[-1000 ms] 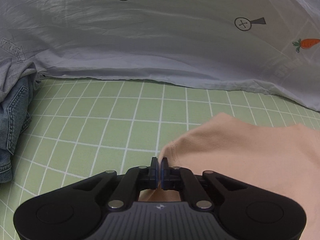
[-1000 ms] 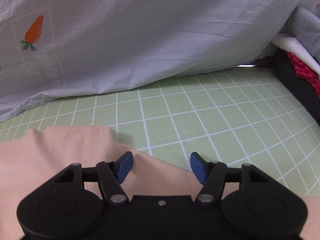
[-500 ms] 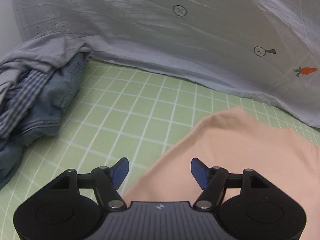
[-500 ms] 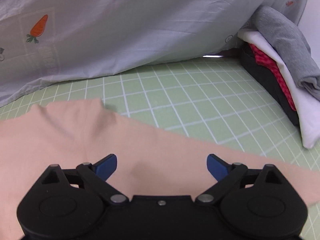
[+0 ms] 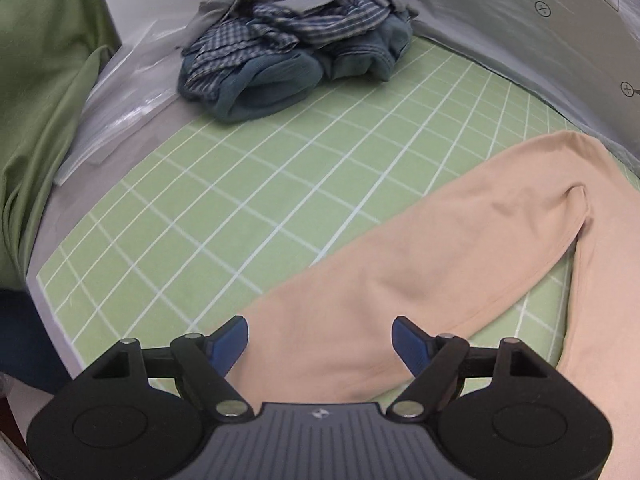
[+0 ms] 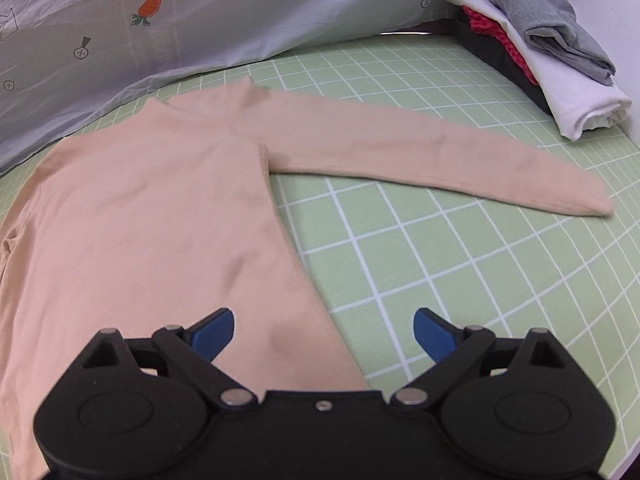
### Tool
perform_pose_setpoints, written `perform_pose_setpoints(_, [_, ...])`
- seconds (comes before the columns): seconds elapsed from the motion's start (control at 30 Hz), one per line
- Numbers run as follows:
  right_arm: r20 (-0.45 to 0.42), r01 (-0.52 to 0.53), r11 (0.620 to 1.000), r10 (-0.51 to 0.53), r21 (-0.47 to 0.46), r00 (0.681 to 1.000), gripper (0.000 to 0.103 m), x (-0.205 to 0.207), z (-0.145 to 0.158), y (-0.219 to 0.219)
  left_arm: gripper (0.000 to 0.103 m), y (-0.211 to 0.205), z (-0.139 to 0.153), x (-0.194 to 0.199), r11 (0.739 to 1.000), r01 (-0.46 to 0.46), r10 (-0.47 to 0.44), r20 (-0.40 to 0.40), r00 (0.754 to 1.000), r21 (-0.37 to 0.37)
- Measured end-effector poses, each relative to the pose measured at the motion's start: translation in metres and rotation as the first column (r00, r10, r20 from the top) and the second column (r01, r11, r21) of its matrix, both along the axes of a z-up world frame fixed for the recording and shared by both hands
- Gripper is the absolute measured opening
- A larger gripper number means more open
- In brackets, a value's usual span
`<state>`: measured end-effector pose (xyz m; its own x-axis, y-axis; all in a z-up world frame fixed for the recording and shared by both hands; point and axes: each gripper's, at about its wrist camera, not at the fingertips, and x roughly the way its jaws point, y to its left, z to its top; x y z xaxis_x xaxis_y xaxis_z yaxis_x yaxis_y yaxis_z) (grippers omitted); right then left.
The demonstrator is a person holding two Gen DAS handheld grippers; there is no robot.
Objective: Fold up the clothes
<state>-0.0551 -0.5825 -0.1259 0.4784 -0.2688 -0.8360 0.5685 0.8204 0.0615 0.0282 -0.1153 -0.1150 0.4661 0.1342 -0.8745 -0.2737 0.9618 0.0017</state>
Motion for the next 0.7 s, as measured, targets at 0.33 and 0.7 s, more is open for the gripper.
perform_pose_setpoints(0.33, [-0.024,0.005,1.000,-0.006,-0.008,1.000,0.097,-0.034,0.003,0.032,0.085,0.011,-0.017,-0.027,0.999,0.035,-0.035,-0.066,0.997,0.003])
perform_pose_setpoints(0.7, [-0.036,0.036,0.999,-0.036,-0.002,0.999,0.097,-0.046,0.006,0.029,0.039,0.005,-0.011,-0.030,0.999,0.053,-0.053,-0.002,0.999,0.007])
